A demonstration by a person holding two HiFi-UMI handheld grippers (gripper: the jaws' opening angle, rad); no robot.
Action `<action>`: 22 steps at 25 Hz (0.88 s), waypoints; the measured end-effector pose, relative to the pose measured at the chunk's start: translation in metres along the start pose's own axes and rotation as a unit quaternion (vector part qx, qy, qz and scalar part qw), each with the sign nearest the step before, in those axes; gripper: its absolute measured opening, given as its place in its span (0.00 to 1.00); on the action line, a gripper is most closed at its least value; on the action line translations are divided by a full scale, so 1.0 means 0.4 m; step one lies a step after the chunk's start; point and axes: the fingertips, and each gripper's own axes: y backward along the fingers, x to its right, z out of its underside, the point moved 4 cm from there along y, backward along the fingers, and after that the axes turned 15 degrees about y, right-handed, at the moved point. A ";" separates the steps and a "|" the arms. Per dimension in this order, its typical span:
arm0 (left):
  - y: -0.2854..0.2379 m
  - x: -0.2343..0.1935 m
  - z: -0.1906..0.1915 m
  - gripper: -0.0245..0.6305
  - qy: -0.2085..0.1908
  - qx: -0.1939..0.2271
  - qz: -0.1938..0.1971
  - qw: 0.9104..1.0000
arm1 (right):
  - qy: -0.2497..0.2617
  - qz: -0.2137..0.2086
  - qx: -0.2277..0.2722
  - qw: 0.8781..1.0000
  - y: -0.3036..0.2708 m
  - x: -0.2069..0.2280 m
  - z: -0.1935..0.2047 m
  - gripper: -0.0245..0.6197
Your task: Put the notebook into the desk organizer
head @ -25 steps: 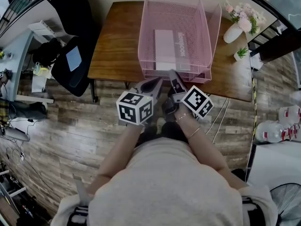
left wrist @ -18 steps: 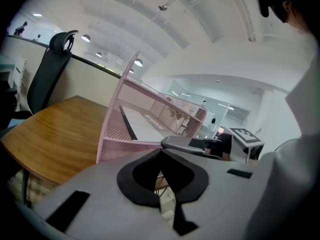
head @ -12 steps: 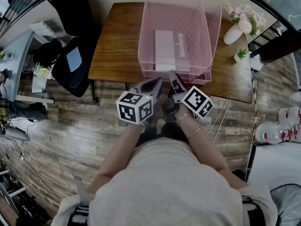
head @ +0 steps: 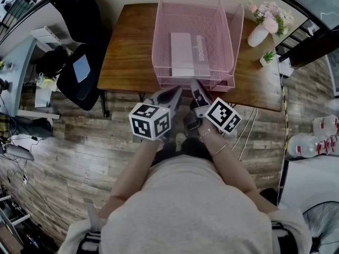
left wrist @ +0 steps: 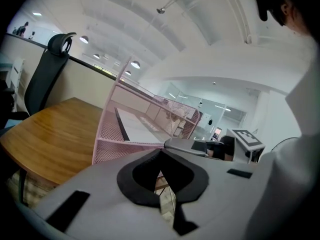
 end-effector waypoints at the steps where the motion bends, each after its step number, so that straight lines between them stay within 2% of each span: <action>1: 0.002 0.004 0.001 0.05 -0.002 0.000 0.003 1.000 | 0.004 0.000 0.001 1.000 0.005 -0.002 0.000 0.17; 12: 0.024 0.055 -0.007 0.05 -0.014 0.015 0.032 0.999 | 0.057 -0.029 0.008 0.998 0.054 -0.039 -0.027 0.10; 17: 0.035 0.074 -0.008 0.05 -0.031 0.014 0.040 0.999 | 0.124 -0.068 -0.018 0.990 0.065 -0.076 -0.029 0.06; 22: 0.043 0.087 -0.009 0.05 -0.052 0.010 0.044 0.998 | 0.196 -0.073 -0.028 0.977 0.078 -0.095 -0.036 0.05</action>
